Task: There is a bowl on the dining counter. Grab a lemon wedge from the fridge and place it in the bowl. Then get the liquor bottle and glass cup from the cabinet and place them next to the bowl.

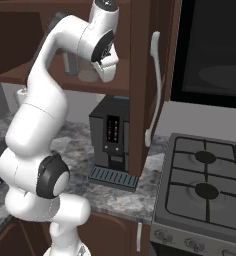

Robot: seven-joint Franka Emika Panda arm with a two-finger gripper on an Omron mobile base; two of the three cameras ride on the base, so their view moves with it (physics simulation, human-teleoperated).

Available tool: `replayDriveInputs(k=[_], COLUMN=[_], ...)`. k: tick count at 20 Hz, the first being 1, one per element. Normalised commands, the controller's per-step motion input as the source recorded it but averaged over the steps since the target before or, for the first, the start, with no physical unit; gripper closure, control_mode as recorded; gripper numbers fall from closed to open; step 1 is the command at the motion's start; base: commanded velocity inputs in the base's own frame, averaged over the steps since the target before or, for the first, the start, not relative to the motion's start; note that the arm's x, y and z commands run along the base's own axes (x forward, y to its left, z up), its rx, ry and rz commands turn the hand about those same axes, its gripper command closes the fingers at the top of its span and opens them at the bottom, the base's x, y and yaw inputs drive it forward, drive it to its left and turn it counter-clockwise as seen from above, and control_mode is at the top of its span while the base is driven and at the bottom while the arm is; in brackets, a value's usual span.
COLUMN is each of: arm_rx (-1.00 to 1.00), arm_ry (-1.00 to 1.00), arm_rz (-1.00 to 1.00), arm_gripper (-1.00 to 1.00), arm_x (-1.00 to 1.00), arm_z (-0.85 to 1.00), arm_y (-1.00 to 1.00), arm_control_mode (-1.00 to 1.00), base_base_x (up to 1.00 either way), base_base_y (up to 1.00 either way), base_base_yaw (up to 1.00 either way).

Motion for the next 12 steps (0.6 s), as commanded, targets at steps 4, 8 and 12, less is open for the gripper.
replayDriveInputs(k=[4, 8, 12], arm_rx=[0.00, -0.02, -0.11], arm_ry=[-0.12, -0.04, 0.00], arm_rz=[0.00, 0.01, 0.07], arm_gripper=[1.00, 1.00, 1.00], arm_x=[-0.98, -1.00, -1.00], arm_z=[0.00, 0.00, 0.00], arm_y=[0.31, 0.07, 0.00], arm_control_mode=[-1.00, -1.00, -1.00], base_base_x=[0.00, 0.00, 0.00], base_base_y=[0.00, 0.00, 0.00], base_base_yaw=[0.00, 0.00, 0.00])
